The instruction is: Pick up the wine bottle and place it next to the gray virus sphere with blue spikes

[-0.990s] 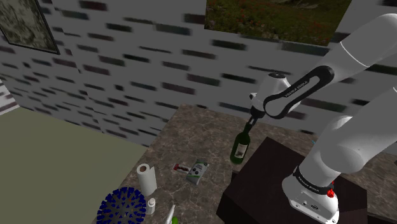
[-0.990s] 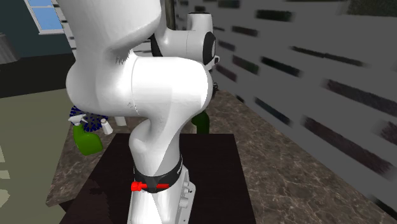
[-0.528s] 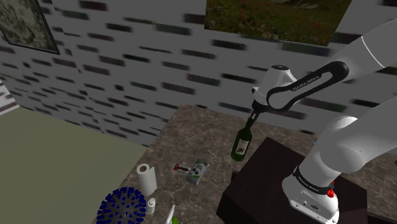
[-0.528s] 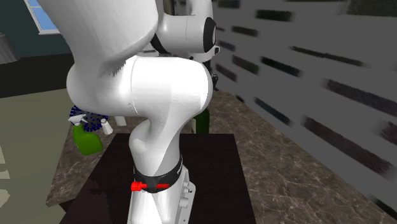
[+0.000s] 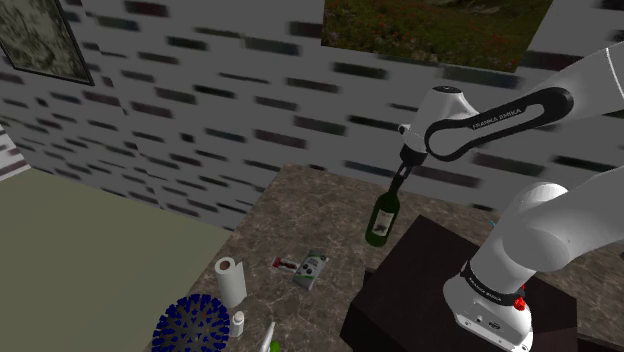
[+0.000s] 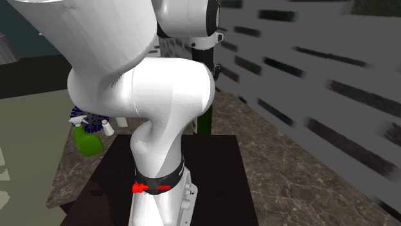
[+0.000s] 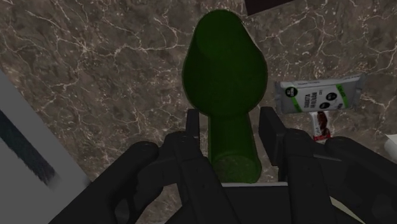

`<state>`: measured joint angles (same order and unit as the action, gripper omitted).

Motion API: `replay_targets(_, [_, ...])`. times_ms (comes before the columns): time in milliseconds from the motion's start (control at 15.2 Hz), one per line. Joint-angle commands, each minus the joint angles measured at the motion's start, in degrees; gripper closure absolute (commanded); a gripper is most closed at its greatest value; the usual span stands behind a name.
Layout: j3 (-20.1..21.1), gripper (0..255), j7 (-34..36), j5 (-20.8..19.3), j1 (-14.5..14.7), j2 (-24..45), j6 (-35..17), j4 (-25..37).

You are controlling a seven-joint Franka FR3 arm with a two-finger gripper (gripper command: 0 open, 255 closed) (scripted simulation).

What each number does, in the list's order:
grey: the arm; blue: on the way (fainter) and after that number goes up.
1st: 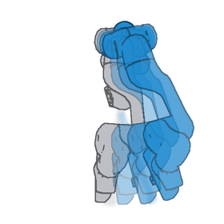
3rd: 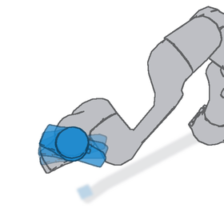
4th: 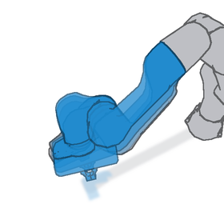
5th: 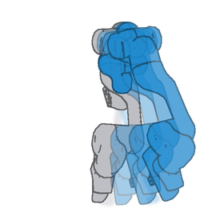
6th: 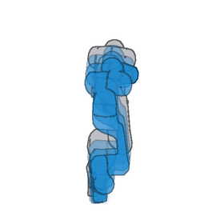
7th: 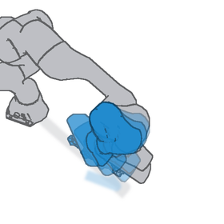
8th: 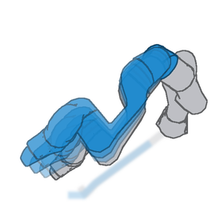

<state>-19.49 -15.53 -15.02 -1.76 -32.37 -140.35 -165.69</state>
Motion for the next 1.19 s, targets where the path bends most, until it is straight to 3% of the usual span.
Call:
replay_targets(0, [0.40,255,0.05,0.22,0.00,-1.58,2.25,0.66])
replay_targets(1122, [3.23,255,-0.20,2.53,0.56,-10.05,19.27,9.28])
